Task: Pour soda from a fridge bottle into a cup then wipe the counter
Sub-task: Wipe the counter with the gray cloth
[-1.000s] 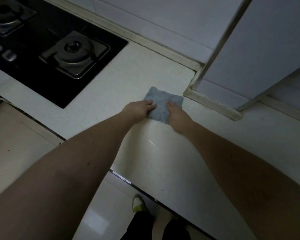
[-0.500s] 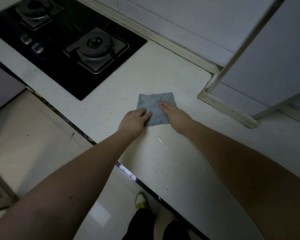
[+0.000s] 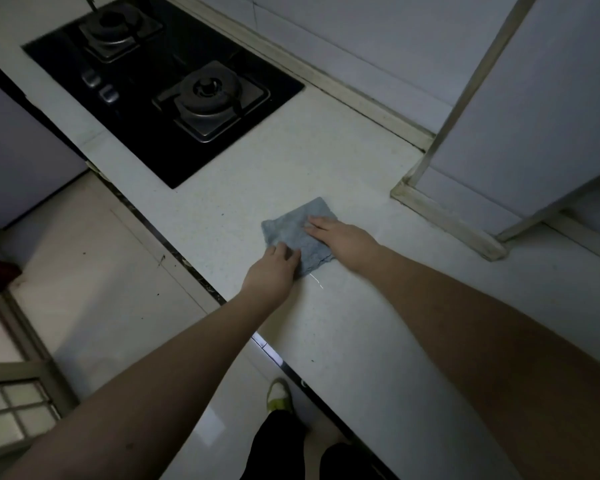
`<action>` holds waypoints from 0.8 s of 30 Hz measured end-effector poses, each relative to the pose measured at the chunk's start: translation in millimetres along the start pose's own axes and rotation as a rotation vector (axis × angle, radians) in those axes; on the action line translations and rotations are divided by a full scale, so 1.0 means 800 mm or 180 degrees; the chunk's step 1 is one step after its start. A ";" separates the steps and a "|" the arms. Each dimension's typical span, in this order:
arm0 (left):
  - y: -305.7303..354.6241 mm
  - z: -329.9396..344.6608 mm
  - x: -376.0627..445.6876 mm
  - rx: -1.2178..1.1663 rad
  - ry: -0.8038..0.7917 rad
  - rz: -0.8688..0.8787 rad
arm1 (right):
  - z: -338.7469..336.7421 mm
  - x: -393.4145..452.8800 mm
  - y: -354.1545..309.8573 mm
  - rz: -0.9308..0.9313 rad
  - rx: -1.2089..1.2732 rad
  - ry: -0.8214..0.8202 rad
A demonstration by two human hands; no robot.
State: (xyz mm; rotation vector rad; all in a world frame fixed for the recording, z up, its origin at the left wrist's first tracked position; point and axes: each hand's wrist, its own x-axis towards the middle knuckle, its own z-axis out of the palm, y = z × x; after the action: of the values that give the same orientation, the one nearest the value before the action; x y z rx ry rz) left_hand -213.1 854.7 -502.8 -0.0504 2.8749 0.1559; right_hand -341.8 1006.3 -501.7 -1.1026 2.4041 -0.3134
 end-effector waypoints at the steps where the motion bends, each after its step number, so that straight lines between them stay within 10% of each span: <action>1: 0.006 0.000 -0.005 0.0008 -0.0021 -0.0012 | 0.001 -0.005 0.000 0.0042 0.0159 -0.0070; 8: 0.041 0.007 -0.038 0.0085 -0.0117 -0.0028 | 0.009 -0.033 -0.007 0.0596 0.1753 -0.0193; 24: 0.129 0.032 -0.107 -0.0020 -0.0071 0.0089 | 0.019 -0.106 0.018 0.0792 0.1970 -0.0779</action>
State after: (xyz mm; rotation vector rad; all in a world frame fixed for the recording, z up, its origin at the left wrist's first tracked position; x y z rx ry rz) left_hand -128.9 961.7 -494.7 -0.0097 2.8539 0.1696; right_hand -296.0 1079.8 -493.3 -0.5216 1.9867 -0.7274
